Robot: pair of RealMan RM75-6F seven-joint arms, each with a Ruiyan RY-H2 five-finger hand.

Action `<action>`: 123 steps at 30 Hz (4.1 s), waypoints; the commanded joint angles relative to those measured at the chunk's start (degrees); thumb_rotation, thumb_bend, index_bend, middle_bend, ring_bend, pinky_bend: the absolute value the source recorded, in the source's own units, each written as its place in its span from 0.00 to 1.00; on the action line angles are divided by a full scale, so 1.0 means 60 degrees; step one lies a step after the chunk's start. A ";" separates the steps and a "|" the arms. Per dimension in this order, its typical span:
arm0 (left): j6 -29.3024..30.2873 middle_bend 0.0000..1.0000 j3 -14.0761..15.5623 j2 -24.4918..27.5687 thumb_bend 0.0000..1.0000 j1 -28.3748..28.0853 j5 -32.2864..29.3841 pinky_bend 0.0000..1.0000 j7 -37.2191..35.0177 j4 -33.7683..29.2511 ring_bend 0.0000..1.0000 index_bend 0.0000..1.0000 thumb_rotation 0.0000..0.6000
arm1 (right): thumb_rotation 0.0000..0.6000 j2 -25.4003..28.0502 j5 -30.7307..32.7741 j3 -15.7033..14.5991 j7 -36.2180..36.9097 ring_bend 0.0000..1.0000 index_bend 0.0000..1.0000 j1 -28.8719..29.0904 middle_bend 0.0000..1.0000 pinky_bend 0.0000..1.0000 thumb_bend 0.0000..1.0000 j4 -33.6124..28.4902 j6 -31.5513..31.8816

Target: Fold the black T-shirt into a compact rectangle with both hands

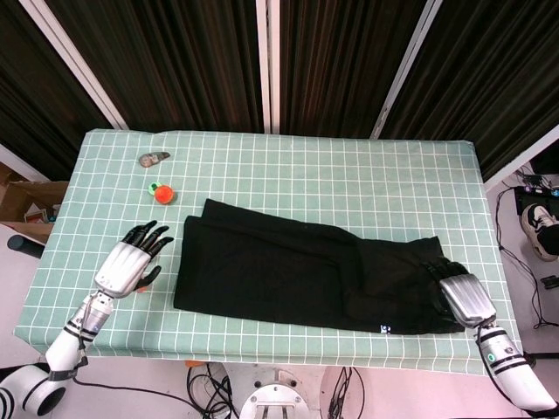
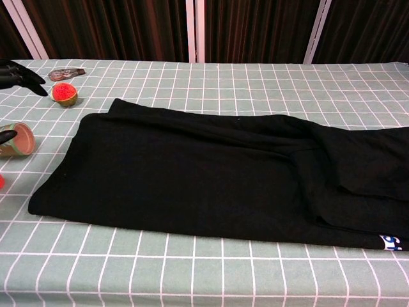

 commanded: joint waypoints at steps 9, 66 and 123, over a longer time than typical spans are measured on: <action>-0.1363 0.13 -0.0160 -0.1305 0.20 -0.1387 -0.0334 0.18 0.0165 0.2705 0.07 0.22 1.00 | 1.00 0.2050 -0.0793 0.0949 0.0237 0.07 0.15 -0.0908 0.19 0.23 0.31 -0.2054 0.2743; -0.1333 0.12 0.1192 -0.3450 0.15 -0.3072 0.0505 0.18 -0.2935 0.5632 0.06 0.31 1.00 | 1.00 0.1120 -0.0404 0.1174 0.0261 0.07 0.15 -0.1552 0.17 0.22 0.27 -0.1215 0.2306; -0.1036 0.25 -0.0487 0.1089 0.74 -0.2202 -0.2121 0.18 0.2891 -0.4615 0.06 0.60 1.00 | 1.00 0.0762 -0.0813 0.1677 0.2324 0.07 0.17 -0.1614 0.17 0.21 0.27 0.0562 0.3206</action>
